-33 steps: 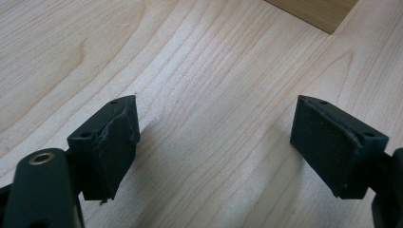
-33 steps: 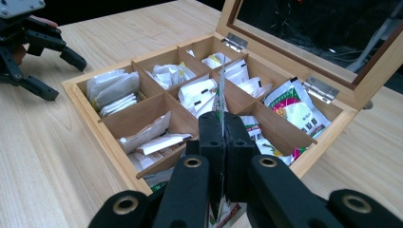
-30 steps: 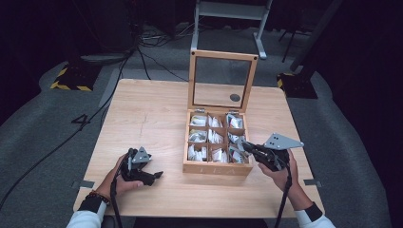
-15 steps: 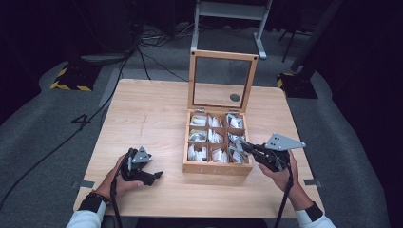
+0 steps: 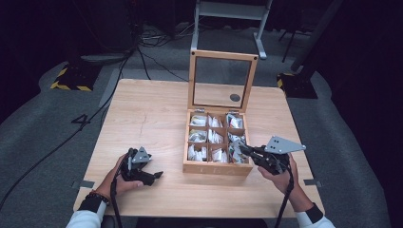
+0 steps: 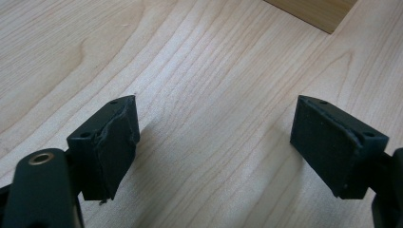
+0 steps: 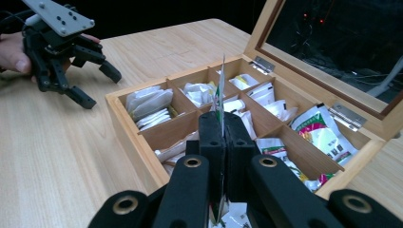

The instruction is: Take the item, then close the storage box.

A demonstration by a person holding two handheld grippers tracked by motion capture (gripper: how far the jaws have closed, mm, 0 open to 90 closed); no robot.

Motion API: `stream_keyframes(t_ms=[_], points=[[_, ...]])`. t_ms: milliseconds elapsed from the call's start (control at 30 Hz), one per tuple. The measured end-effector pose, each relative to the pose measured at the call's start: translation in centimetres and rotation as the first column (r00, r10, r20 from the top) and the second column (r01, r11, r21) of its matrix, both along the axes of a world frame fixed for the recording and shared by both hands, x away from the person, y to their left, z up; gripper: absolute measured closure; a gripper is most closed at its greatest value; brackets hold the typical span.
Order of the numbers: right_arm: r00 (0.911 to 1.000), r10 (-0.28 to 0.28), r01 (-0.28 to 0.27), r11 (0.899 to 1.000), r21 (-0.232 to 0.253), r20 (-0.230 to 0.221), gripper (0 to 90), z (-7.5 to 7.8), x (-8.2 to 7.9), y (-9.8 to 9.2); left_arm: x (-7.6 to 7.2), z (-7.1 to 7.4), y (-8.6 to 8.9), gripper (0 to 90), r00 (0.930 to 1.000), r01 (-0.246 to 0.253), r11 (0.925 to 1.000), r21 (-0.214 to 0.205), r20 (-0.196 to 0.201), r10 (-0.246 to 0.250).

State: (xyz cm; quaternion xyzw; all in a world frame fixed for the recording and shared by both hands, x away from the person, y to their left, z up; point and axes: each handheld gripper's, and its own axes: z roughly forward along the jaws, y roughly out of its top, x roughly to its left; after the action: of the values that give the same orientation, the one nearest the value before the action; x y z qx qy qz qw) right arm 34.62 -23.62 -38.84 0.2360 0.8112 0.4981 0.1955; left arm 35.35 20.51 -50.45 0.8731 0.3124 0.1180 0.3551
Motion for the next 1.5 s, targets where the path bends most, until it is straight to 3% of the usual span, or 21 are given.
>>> stream_keyframes(t_ms=[667,1200,1500], points=[[0.9950,0.100,-0.100,0.995,-0.010,0.000,88.6,-0.3,-1.6,1.3,0.0,0.0,0.0,17.1,1.0000,-0.003,1.0000,0.000,0.000,0.003],[0.9801,0.195,-0.197,0.979,-0.044,-0.036,88.6,-1.4,-3.0,3.0,0.0,0.0,0.0,17.2,1.0000,-0.004,1.0000,0.000,0.000,0.004],[0.9722,0.225,-0.230,0.969,-0.088,-0.065,88.5,-2.6,-3.4,3.8,0.0,0.0,0.0,17.1,1.0000,-0.003,1.0000,0.000,0.000,0.003]])
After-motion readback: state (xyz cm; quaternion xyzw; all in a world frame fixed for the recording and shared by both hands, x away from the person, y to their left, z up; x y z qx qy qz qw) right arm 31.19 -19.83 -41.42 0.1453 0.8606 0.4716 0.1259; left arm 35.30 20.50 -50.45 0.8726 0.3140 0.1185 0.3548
